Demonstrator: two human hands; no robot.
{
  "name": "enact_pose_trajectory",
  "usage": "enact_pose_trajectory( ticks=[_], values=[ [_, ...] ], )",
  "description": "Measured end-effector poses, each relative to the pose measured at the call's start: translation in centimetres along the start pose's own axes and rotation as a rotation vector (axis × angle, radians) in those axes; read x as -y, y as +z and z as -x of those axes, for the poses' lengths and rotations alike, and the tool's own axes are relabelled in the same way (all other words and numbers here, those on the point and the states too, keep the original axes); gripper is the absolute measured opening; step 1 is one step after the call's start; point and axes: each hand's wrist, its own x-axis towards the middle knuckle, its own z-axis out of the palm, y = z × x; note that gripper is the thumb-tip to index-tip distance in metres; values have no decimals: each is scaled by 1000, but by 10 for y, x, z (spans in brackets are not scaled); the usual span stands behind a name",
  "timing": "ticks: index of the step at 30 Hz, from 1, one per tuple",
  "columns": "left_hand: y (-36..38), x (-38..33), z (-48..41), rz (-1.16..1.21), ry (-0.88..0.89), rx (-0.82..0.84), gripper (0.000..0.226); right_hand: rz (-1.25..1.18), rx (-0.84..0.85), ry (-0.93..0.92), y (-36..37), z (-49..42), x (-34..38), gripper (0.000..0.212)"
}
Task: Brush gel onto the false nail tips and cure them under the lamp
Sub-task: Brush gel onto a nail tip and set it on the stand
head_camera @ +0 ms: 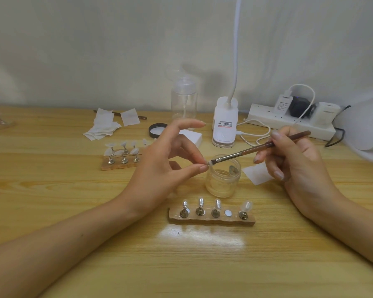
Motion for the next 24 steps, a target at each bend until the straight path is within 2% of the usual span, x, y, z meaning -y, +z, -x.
enact_pose_trajectory(
  ticks=[3, 9, 13, 18, 24],
  values=[
    [0, 0, 0, 6, 8, -8, 60, -14, -70, 17, -1, -1, 0, 17],
    [0, -1, 1, -18, 45, -5, 59, -13, 10, 4, 0, 0, 1, 22],
    [0, -1, 1, -14, 53, -7, 58, -19, -59, 18, -2, -1, 0, 19],
    [1, -2, 1, -29, 70, -8, 57, -14, 1, -24, -1, 0, 0, 24],
    [1, -1, 1, -47, 87, -6, 57, -12, -74, 16, -2, -1, -1, 21]
  ],
)
